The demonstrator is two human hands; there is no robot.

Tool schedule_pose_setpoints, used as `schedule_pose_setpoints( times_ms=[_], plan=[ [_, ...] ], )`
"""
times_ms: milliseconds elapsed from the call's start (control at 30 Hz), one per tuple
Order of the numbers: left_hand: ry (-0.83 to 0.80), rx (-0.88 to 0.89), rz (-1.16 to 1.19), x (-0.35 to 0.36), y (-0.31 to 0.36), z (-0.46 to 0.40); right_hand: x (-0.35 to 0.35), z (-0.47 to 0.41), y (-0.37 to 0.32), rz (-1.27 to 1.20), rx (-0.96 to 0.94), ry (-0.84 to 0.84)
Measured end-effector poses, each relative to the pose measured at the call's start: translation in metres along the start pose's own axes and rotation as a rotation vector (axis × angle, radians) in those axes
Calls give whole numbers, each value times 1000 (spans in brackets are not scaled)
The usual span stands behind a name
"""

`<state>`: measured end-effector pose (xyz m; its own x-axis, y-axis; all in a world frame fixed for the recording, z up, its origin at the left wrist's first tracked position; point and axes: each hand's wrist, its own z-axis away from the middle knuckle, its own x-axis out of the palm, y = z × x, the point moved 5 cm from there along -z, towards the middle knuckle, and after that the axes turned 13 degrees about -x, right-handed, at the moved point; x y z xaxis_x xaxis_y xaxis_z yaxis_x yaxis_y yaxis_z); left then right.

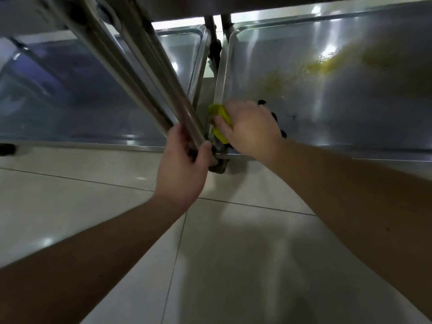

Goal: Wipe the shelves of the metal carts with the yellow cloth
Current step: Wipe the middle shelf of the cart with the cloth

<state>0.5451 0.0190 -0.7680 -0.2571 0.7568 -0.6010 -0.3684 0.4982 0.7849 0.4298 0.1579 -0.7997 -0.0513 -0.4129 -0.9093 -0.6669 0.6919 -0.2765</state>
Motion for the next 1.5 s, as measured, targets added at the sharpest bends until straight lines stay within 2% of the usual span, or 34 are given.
schedule_pose_setpoints(
  times_ms=[133,267,333,400,500,567,667,733,833,967,1067,1133,1267,1367,1433,1500],
  plan=[
    [11,29,20,-1,3,-22,30,3,-9,-26,-34,-284],
    [31,61,58,3,-1,-25,31,12,3,-15,-179,-371],
    [35,44,73,5,-2,-24,25,10,28,62,-144,-376],
    [31,30,78,6,-1,-24,12,11,70,134,24,-329],
    [23,45,67,6,1,-23,-16,35,146,182,375,-207],
    [39,62,59,7,2,-23,-32,56,186,200,613,-188],
    [65,76,54,9,5,-21,-40,60,204,118,883,-228],
    [73,78,49,10,5,-20,-36,44,193,71,948,-235],
    [71,84,21,8,5,-21,-20,-1,161,-24,812,-242],
    [35,79,5,6,2,-27,16,-61,88,-187,475,-406],
    [34,99,-26,5,0,-29,41,-65,33,-142,223,-440],
    [21,116,-31,5,0,-29,42,-59,27,-79,165,-395],
    [1,100,-42,6,3,-28,22,-32,70,-56,229,-385],
    [5,74,-35,6,7,-24,-10,17,130,68,319,-262],
    [-2,75,-39,7,7,-24,-35,59,173,144,426,-223],
    [-2,77,-51,7,5,-26,-58,104,212,186,614,-178]
  ],
)
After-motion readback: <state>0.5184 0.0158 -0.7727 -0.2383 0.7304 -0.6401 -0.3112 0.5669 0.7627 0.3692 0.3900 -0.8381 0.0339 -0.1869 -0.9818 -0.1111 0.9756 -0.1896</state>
